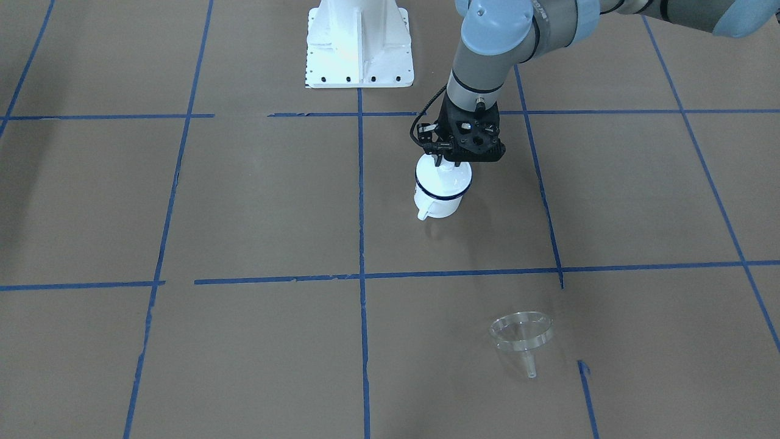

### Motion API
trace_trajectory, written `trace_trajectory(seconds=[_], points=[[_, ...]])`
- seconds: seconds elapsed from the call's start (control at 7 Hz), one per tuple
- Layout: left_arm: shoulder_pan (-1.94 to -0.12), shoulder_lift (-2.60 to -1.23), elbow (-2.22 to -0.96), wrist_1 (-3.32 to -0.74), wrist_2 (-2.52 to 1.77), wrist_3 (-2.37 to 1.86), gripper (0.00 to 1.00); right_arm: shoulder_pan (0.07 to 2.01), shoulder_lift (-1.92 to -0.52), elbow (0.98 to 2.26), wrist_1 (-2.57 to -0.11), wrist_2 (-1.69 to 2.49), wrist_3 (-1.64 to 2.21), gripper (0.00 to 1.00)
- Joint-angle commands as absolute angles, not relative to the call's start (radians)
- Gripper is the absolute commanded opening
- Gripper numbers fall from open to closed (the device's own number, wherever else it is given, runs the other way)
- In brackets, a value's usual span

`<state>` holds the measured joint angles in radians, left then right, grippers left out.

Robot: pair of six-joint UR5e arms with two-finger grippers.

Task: Place funnel on cup
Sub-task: 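Grasp the white funnel with the left gripper and lift it off the mug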

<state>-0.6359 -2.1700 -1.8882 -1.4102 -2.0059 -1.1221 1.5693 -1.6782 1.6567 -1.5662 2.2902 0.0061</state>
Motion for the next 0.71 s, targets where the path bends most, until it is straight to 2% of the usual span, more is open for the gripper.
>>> trace_trajectory(seconds=[0.0,0.29,0.57], points=[[-0.652,-2.177,-1.986,-1.306,-2.006,-1.112,0.0,1.569,-1.678,1.657,-1.566,2.29,0.006,1.0],[-0.763,-2.178,-2.055,-1.235,-2.008,-1.027,0.0,1.569,-1.678,1.657,-1.566,2.29,0.006,1.0],[-0.854,-2.149,-2.06,-1.221,-2.013,-0.846,0.0,1.569,-1.678,1.657,-1.566,2.29,0.006,1.0]])
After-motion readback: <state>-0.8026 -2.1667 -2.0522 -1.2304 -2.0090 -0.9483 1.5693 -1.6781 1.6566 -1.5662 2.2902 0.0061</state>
